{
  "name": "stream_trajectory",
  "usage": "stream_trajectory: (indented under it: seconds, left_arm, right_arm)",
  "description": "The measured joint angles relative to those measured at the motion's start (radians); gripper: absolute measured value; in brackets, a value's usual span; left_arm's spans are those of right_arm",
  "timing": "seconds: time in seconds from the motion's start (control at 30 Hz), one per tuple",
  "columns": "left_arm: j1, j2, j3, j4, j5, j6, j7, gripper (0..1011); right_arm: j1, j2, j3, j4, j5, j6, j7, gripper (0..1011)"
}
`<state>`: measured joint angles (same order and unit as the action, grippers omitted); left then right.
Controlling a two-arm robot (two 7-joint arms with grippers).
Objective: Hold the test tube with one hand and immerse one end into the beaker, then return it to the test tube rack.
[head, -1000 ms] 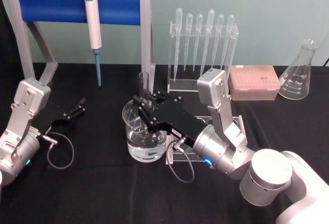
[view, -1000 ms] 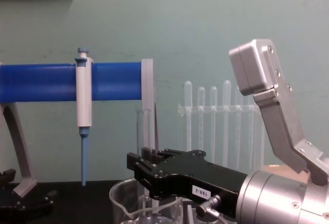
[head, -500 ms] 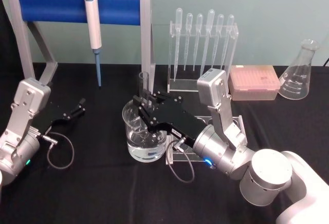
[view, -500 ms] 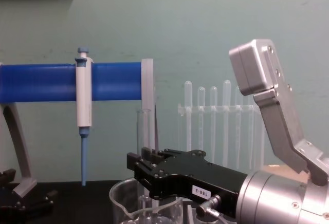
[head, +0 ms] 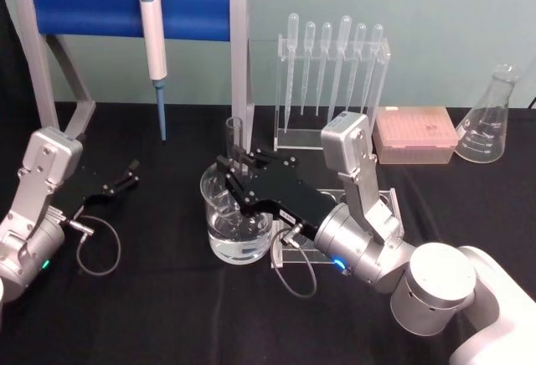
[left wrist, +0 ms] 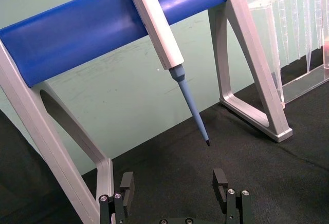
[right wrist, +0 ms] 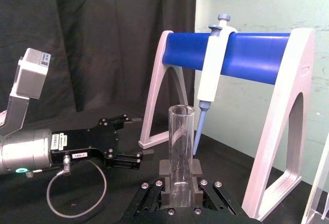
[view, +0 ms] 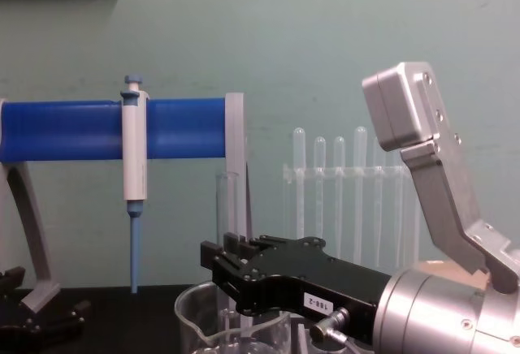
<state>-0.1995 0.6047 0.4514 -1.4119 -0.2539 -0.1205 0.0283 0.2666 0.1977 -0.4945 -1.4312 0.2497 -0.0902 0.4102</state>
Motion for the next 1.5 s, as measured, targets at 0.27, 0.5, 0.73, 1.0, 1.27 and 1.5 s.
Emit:
stream_trajectory:
  seconds: [0.27,0.5,0.73,1.0,1.27,1.5]
  left_arm:
    - [0.000,0.000,0.000,0.000,0.000,0.000,0.000,1000]
    - [0.000,0.000,0.000,0.000,0.000,0.000,0.000,1000]
    - [0.000,0.000,0.000,0.000,0.000,0.000,0.000,1000]
    - [0.000,0.000,0.000,0.000,0.000,0.000,0.000,1000]
    - [0.000,0.000,0.000,0.000,0.000,0.000,0.000,1000]
    - [0.000,0.000,0.000,0.000,0.000,0.000,0.000,1000]
  right_arm:
    - [0.000,0.000,0.000,0.000,0.000,0.000,0.000,228]
    - [0.000,0.000,0.000,0.000,0.000,0.000,0.000,228]
    - [0.000,0.000,0.000,0.000,0.000,0.000,0.000,227]
    - [0.000,0.000,0.000,0.000,0.000,0.000,0.000,228]
    - [0.000,0.000,0.000,0.000,0.000,0.000,0.000,227]
    - [0.000,0.000,0.000,0.000,0.000,0.000,0.000,227]
